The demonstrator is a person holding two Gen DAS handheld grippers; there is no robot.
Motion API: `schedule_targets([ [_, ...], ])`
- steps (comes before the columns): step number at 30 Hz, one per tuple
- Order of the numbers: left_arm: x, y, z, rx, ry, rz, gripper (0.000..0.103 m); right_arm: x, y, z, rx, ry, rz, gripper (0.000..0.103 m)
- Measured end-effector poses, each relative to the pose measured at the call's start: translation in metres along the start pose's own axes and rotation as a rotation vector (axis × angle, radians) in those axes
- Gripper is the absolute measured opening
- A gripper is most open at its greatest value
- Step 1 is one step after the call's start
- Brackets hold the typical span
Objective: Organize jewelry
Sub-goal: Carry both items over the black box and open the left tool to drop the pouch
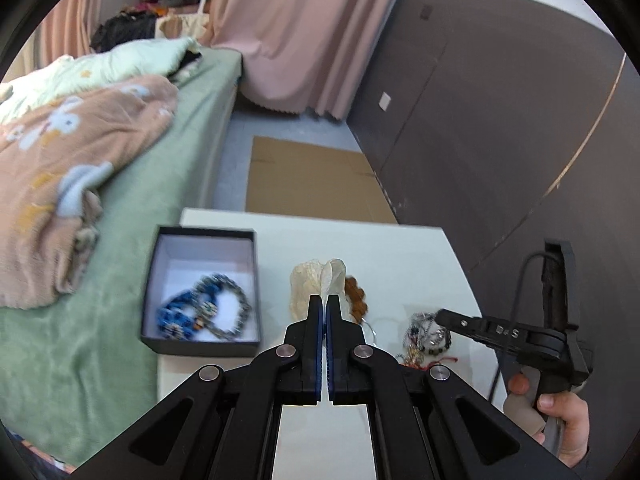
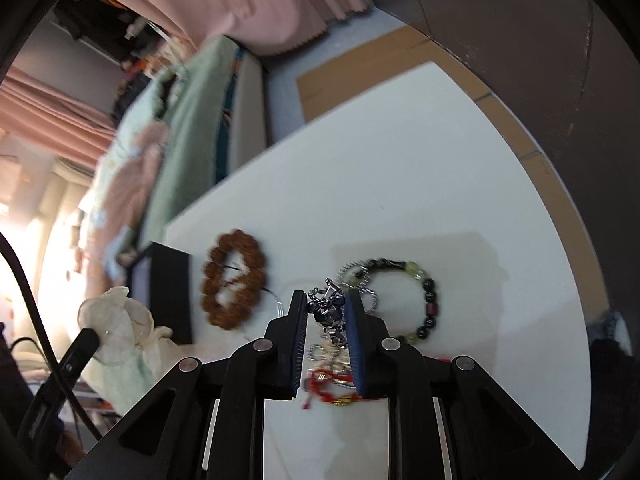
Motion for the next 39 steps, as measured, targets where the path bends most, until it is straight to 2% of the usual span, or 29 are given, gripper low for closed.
schedule_targets([
  [7, -0.020, -0.019, -0.031, 0.074, -0.044, -0.012, 0.000, -0.012, -0.001, -0.024, 0.073, -0.104, -0.007, 0.020],
  [15, -0.049, -0.035, -0.039, 0.136, -0.089, -0.039, 0.001, -0.027, -0.004, -0.031, 0.115, -0.132, -0.019, 0.020],
  [21, -0.070, -0.044, -0.033, 0.164, -0.061, -0.080, 0.001, -0.031, -0.004, -0.029, 0.114, -0.132, -0.026, 0.020],
  [24, -0.084, -0.044, -0.018, 0.128, -0.052, -0.129, 0.004, -0.035, -0.002, -0.029, 0.120, -0.137, -0.036, 0.020],
  [25, -0.091, -0.042, -0.011, 0.112, -0.040, -0.152, 0.009, -0.037, -0.002, -0.030, 0.127, -0.140, -0.041, 0.020],
  [27, -0.102, -0.035, -0.005, 0.126, -0.001, -0.183, 0.027, -0.043, -0.002, -0.032, 0.149, -0.151, -0.052, 0.020],
  [28, -0.108, -0.032, -0.004, 0.133, 0.004, -0.196, 0.049, -0.047, -0.002, -0.034, 0.160, -0.158, -0.057, 0.020],
  [29, -0.114, -0.028, -0.004, 0.136, -0.001, -0.214, 0.062, -0.049, -0.001, -0.035, 0.169, -0.162, -0.062, 0.020],
  [32, -0.129, -0.026, -0.014, 0.141, 0.014, -0.281, 0.063, -0.059, 0.001, -0.040, 0.191, -0.189, -0.072, 0.020],
  [36, -0.133, -0.032, -0.038, 0.203, 0.003, -0.243, 0.070, -0.075, 0.001, -0.052, 0.242, -0.206, -0.096, 0.020],
  [39, -0.142, -0.033, -0.048, 0.225, 0.021, -0.265, 0.072, -0.090, -0.004, -0.063, 0.277, -0.229, -0.092, 0.020],
])
Point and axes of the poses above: each gripper's, at about its wrist camera, not at the fingertips, and z roughly the way its jaws point, x to its right, y to its underside, the point moved 2 cm from there along z, roughly the way its jaws point, and after that the axes turned 13 degrees about y, right-handed, at the moved point
